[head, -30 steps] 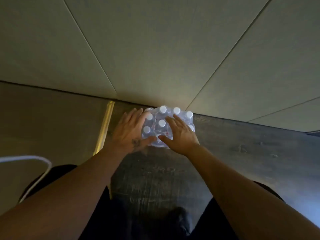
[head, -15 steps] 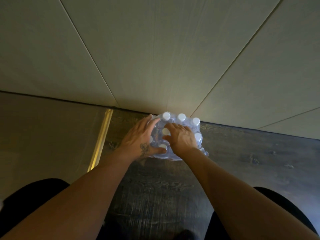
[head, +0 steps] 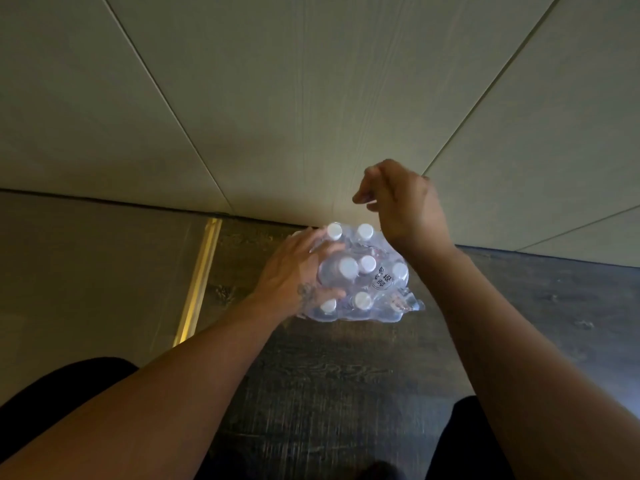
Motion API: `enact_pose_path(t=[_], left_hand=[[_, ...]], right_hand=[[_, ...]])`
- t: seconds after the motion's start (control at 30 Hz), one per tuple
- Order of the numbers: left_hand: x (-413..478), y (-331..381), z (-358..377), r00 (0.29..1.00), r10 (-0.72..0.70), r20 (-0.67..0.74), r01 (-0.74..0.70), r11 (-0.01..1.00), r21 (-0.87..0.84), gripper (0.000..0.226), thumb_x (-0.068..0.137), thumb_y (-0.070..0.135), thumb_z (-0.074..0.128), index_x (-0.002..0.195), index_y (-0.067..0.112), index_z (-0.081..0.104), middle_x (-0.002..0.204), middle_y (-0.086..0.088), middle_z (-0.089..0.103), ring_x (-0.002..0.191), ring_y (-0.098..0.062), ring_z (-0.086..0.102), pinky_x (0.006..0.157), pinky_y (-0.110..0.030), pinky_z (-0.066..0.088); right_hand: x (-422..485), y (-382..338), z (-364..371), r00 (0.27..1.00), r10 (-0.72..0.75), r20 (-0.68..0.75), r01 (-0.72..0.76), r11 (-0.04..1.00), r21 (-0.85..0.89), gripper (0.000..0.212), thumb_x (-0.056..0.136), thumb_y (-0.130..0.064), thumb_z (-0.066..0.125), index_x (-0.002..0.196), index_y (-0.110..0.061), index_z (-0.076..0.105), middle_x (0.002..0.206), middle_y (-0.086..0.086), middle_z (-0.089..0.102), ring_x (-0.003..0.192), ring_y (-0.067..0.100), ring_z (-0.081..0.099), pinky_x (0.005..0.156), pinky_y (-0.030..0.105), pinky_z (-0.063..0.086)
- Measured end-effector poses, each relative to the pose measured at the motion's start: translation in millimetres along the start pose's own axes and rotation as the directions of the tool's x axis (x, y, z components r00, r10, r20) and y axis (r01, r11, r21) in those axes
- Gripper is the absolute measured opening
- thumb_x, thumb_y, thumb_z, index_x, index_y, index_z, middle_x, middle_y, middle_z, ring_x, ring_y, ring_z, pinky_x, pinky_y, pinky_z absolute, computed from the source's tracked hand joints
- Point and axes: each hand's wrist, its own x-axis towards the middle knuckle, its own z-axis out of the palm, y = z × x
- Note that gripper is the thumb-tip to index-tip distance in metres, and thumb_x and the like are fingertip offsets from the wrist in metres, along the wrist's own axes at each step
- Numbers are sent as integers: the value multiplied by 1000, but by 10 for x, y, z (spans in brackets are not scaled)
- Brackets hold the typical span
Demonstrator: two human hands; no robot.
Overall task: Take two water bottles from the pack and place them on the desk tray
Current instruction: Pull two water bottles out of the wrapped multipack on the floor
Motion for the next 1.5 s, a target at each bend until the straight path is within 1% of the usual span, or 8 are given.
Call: enact_pose_path(t=[0.2, 0.33, 0.43, 0.57, 0.87, 1.07, 1.33, 1.5], left_hand=[[105, 35, -85, 993, -96, -67, 99, 994, 46, 32, 103, 57, 65, 123, 34, 76, 171, 4, 48, 160, -26, 38, 124, -49, 38], [108, 42, -66, 986, -163, -28, 163, 986, 27, 31, 104, 54, 66, 127, 37, 75, 174, 6, 42, 165, -27, 27, 129, -52, 31], [117, 10, -97, 986, -164, -24, 164, 986, -20, 32, 104, 50, 67, 132, 37, 76, 176, 7, 41, 166, -29, 25, 128, -56, 34], [91, -66, -113, 990, -135, -35, 134, 990, -38, 33, 105, 46, 69, 134, 33, 75, 174, 4, 44, 164, -29, 30, 127, -57, 38], [117, -140, -59, 985, -152, 82, 166, 967, -196, 102, 79, 63, 89, 163, 28, 45, 180, 3, 30, 169, -24, 15, 133, -56, 25], [269, -92, -21, 977, -210, 26, 204, 901, -383, 87, 63, 71, 93, 137, 36, 62, 151, 3, 63, 148, -24, 52, 120, -60, 45], [264, -35, -74, 963, -270, -19, 214, 803, -556, 84, 56, 78, 92, 128, 44, 64, 119, 24, 73, 107, -1, 68, 89, -29, 53], [210, -47, -130, 960, -279, -22, 218, 796, -564, 57, 61, 64, 99, 104, 54, 63, 102, 35, 68, 89, 25, 64, 78, -10, 48]], right_hand=[[-127, 143, 39, 989, 83, 120, -76, 995, -66, 32, 110, -27, 52, 90, -14, 74, 83, -5, 82, 75, 3, 75, 80, 29, 63], [-240, 324, 246, 922, 157, 353, -22, 934, -356, 17, 104, -25, 67, 118, -19, 73, 108, 1, 80, 97, 19, 77, 90, 43, 65], [-395, 474, 652, 843, 202, 498, 98, 853, -512, 44, 99, -28, 74, 140, -22, 60, 138, 6, 69, 127, 27, 66, 110, 47, 54], [-412, 626, 936, 886, 131, 445, 227, 713, -663, 56, 101, -37, 70, 150, -24, 48, 151, 5, 59, 134, 28, 63, 106, 47, 53], [-332, 488, 523, 918, -118, 377, 308, 812, -496, 42, 103, -46, 63, 133, -18, 57, 124, 6, 70, 98, 31, 71, 72, 40, 52], [-164, 111, -43, 942, -256, 219, 299, 934, -195, 36, 102, -33, 71, 123, -4, 64, 114, 11, 70, 92, 34, 70, 81, 54, 61], [22, -88, -165, 975, -219, 41, 221, 975, -31, 34, 100, -43, 69, 116, -13, 70, 96, -16, 68, 92, -4, 68, 76, 9, 53], [-35, 122, -133, 988, 90, 128, -84, 995, -54, 77, 102, -73, 16, 100, -18, 70, 92, -2, 76, 79, 17, 76, 81, 48, 64]])
